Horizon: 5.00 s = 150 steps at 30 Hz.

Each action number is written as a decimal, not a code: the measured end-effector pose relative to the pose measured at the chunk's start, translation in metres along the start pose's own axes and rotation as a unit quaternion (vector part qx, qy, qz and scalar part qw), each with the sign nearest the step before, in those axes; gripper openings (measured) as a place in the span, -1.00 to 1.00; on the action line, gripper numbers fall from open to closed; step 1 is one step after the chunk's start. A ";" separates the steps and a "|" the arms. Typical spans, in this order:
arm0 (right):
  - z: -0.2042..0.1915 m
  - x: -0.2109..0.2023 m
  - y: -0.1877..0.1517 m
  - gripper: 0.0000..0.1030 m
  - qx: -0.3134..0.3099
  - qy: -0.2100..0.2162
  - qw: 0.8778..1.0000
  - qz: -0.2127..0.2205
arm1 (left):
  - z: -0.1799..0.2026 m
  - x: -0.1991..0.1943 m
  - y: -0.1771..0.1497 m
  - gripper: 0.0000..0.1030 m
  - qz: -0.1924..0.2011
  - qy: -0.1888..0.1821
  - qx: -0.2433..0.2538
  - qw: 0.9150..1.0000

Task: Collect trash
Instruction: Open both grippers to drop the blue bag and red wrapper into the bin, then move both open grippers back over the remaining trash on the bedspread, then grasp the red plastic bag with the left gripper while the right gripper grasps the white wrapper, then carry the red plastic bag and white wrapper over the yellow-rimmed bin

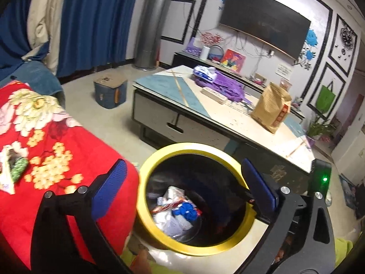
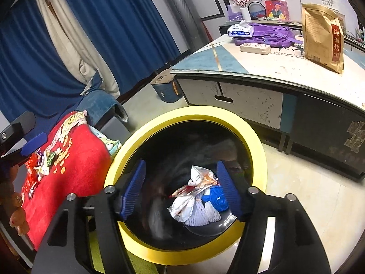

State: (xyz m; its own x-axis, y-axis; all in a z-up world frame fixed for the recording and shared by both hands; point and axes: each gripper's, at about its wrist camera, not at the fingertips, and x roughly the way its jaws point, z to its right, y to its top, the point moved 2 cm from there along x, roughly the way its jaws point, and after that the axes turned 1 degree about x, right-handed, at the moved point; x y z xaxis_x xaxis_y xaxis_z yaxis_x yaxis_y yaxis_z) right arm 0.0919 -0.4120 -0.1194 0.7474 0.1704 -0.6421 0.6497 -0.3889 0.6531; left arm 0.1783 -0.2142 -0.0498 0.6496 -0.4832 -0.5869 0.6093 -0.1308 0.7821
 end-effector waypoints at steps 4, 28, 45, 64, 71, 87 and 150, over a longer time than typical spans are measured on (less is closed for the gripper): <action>-0.005 -0.003 0.001 0.46 -0.008 -0.001 1.000 0.005 | -0.004 -0.011 -0.003 0.78 0.009 0.036 0.017 0.999; -0.091 -0.033 0.000 0.62 -0.125 0.051 0.990 0.027 | -0.041 -0.090 -0.016 0.79 0.084 0.129 0.013 0.988; -0.168 -0.040 -0.008 0.62 -0.204 0.112 0.972 0.014 | -0.081 -0.142 -0.023 0.79 0.131 0.188 -0.009 0.973; -0.250 -0.024 -0.023 0.63 -0.262 0.172 0.950 -0.018 | -0.140 -0.182 -0.034 0.79 0.152 0.231 -0.077 0.958; -0.277 -0.012 -0.028 0.63 -0.284 0.179 0.942 -0.021 | -0.178 -0.194 -0.043 0.79 0.147 0.256 -0.126 0.947; -0.334 0.050 -0.030 0.62 -0.295 0.199 0.932 -0.065 | -0.272 -0.211 -0.078 0.78 0.118 0.274 -0.239 0.924; -0.343 0.047 -0.016 -0.94 -0.252 0.242 0.936 -0.048 | -0.273 -0.213 -0.071 -0.91 0.150 0.121 -0.264 0.945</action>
State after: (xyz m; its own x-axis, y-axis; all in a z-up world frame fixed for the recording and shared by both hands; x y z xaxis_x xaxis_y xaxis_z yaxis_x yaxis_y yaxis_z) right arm 0.1640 -0.0871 -0.0218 0.5777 0.6206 -0.5303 0.6093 0.1045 0.7861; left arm 0.1210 0.1345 -0.0372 0.8750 -0.2103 -0.4360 0.4821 0.4609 0.7451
